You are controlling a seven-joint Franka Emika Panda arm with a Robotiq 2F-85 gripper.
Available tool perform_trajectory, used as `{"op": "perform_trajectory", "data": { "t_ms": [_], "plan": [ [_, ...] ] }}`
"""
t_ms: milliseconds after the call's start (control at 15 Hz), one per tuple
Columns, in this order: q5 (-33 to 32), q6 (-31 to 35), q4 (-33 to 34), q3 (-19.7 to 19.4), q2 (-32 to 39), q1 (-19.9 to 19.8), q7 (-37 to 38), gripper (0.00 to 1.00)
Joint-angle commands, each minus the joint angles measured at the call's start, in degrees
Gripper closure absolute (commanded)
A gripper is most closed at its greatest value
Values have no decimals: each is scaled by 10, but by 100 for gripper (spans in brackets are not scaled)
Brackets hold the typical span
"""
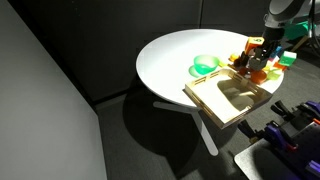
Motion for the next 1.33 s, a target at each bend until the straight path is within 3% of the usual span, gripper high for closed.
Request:
{"op": "perform_trajectory", "data": {
  "t_ms": [0, 533, 1267],
  "plan": [
    [-3, -3, -4, 9, -23, 3, 7, 67],
    [15, -3, -11, 23, -73, 10, -4, 67],
    [35, -11, -22, 44, -87, 36, -19, 67]
  ]
}}
